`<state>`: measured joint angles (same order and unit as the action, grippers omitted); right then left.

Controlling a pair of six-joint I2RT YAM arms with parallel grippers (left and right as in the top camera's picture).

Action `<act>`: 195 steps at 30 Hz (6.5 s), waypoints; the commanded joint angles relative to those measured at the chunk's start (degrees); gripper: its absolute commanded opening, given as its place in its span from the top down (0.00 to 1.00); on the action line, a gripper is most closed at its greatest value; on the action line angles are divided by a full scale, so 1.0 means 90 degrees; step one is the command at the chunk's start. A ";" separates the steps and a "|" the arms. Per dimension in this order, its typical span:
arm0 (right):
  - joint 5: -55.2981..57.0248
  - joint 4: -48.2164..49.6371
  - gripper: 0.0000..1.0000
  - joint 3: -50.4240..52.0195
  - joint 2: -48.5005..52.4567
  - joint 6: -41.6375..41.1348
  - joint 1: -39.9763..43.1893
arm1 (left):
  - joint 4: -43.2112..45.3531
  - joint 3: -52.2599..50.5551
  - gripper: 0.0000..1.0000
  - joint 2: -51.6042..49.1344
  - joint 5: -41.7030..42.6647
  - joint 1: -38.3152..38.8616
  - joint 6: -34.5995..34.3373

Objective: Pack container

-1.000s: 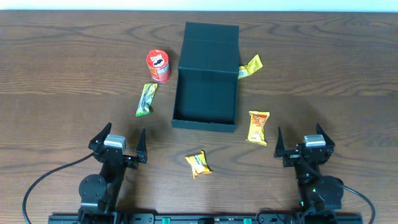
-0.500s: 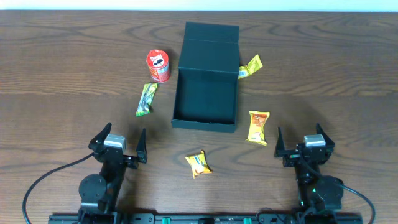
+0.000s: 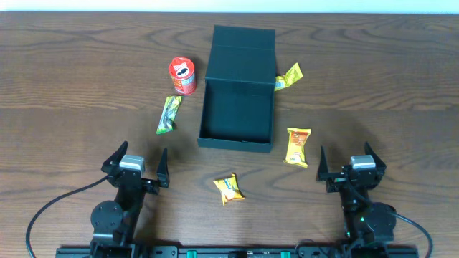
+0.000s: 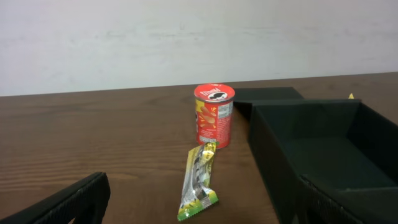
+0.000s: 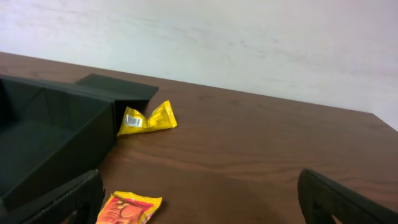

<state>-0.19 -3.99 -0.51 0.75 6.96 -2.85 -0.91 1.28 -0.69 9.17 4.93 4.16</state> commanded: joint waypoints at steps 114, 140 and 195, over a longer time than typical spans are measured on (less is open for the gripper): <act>0.0362 -0.6963 0.01 -0.7800 0.7461 -0.3313 -0.0627 | -0.6232 0.9364 0.07 -1.1453 -0.0954 0.0777 -0.0612; 0.0811 -0.6887 0.01 -0.7786 0.8097 -0.3677 -0.0627 | -0.3968 0.9675 0.05 -1.1392 -0.1139 0.0787 -0.0187; 0.0814 -0.6671 0.01 -0.7786 0.8298 -0.3674 -0.0629 | -0.4420 1.1162 0.30 -1.3430 -0.0561 0.0804 -0.0517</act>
<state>6.13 -64.01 -69.69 75.64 -25.28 -7.75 -40.42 100.42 -121.32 3.95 12.16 0.99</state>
